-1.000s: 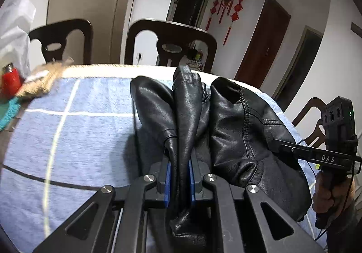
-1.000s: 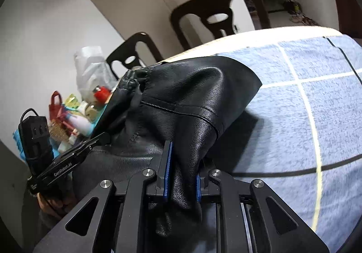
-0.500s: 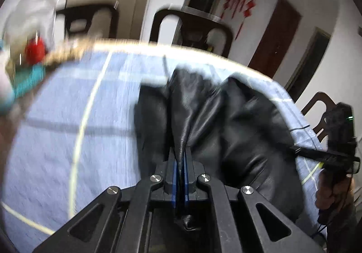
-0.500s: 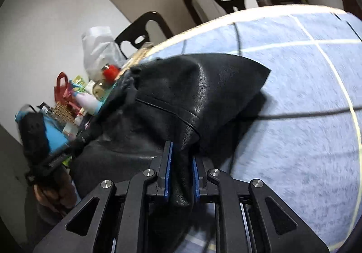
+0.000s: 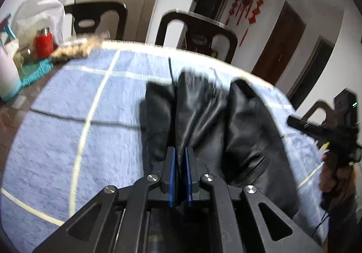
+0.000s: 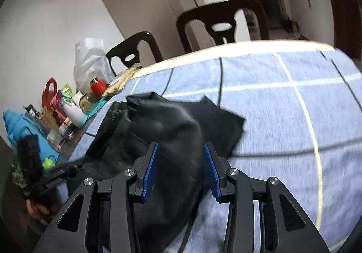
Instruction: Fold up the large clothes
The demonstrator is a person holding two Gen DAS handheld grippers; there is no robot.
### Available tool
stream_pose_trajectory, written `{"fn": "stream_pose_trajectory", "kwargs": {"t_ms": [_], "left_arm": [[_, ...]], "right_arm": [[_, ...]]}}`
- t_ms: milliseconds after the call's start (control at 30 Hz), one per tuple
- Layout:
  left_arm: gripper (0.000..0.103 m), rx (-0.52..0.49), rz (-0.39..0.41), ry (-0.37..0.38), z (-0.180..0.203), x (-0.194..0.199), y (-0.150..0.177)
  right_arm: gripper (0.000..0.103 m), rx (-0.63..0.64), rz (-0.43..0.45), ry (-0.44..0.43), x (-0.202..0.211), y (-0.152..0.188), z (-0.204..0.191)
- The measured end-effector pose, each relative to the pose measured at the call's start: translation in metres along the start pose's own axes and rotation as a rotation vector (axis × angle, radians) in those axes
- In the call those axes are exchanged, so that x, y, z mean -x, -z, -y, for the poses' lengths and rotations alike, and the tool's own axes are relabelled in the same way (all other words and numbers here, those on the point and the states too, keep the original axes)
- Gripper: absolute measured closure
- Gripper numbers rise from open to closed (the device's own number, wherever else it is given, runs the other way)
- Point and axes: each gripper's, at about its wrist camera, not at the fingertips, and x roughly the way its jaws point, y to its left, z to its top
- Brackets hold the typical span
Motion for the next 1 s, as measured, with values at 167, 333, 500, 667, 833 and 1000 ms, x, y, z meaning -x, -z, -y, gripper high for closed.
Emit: {"fn": "stream_pose_trajectory", "kwargs": {"t_ms": [167,333,500,667,833,1000], "left_arm": [[0.043,-0.015,0.054,0.113,0.030,0.018,-0.016],[0.056,-0.144,-0.081,0.119,0.061,-0.016,0.004],[0.080,-0.034,-0.087,0.147,0.037,-0.023,0.030],[0.083,0.000,-0.032,0.111,0.035,-0.013,0.051],[0.084,0.011,-0.004,0.081,0.035,-0.016,0.056],[0.083,0.008,-0.003,0.076,0.031,-0.019,0.056]], "right_arm": [[0.062,0.042,-0.013,-0.015,-0.019,-0.020,-0.009],[0.062,0.127,-0.044,-0.044,-0.034,-0.032,-0.029],[0.062,0.258,-0.093,-0.035,-0.049,-0.036,-0.055],[0.077,0.333,-0.188,-0.030,-0.099,-0.040,-0.078],[0.081,0.393,-0.222,0.040,-0.147,-0.029,-0.091],[0.082,0.399,-0.212,0.075,-0.164,-0.024,-0.091]]}}
